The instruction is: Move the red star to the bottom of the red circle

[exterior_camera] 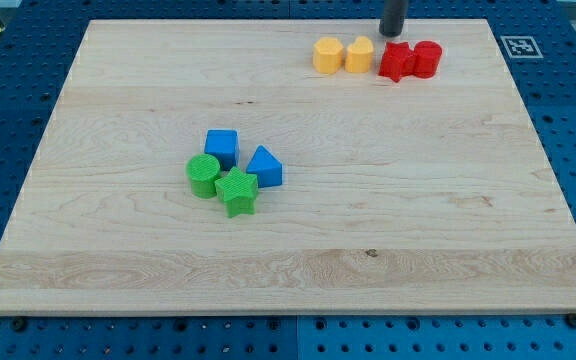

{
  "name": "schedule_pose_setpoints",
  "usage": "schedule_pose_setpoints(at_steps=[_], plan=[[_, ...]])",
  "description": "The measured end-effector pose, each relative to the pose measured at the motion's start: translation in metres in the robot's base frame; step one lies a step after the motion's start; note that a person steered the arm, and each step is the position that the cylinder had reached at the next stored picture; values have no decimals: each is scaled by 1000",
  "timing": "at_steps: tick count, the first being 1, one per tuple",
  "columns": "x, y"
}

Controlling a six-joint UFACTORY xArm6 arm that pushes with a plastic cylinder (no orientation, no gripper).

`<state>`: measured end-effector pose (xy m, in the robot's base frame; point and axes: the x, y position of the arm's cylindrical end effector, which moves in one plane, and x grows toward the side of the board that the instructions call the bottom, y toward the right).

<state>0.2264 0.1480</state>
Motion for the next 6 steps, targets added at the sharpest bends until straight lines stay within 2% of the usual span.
schedule_pose_setpoints(at_steps=[2, 5, 6], plan=[[27, 27], [30, 14], [44, 14]])
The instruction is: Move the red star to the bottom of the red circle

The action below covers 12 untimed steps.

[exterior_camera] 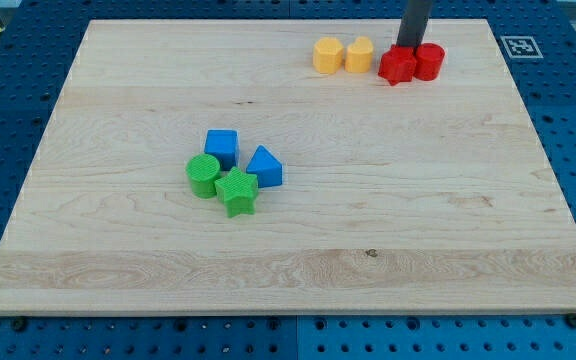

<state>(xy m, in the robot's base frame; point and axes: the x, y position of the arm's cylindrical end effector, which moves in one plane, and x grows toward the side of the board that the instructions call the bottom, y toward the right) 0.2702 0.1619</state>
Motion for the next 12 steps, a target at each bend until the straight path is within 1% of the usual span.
schedule_pose_setpoints(at_steps=[2, 5, 6, 7, 8, 9, 10, 12], plan=[[28, 2], [36, -37], [51, -66], [61, -118], [67, -131], [100, -94], [134, -69], [127, -92]])
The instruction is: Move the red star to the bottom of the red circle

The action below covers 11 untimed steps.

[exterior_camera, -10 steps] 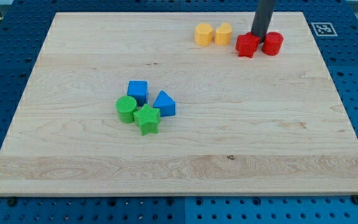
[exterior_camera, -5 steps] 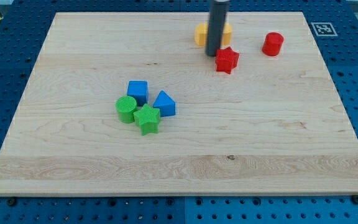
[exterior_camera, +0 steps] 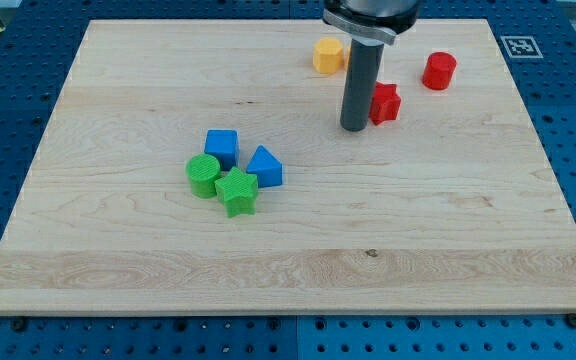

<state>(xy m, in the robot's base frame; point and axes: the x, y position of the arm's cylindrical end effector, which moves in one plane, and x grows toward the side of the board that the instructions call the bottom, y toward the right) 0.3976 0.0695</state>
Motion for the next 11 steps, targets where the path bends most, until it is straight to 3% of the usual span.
schedule_pose_setpoints(at_steps=[1, 3, 6, 11], plan=[[-18, -21], [-31, 21], [35, 72], [4, 82]])
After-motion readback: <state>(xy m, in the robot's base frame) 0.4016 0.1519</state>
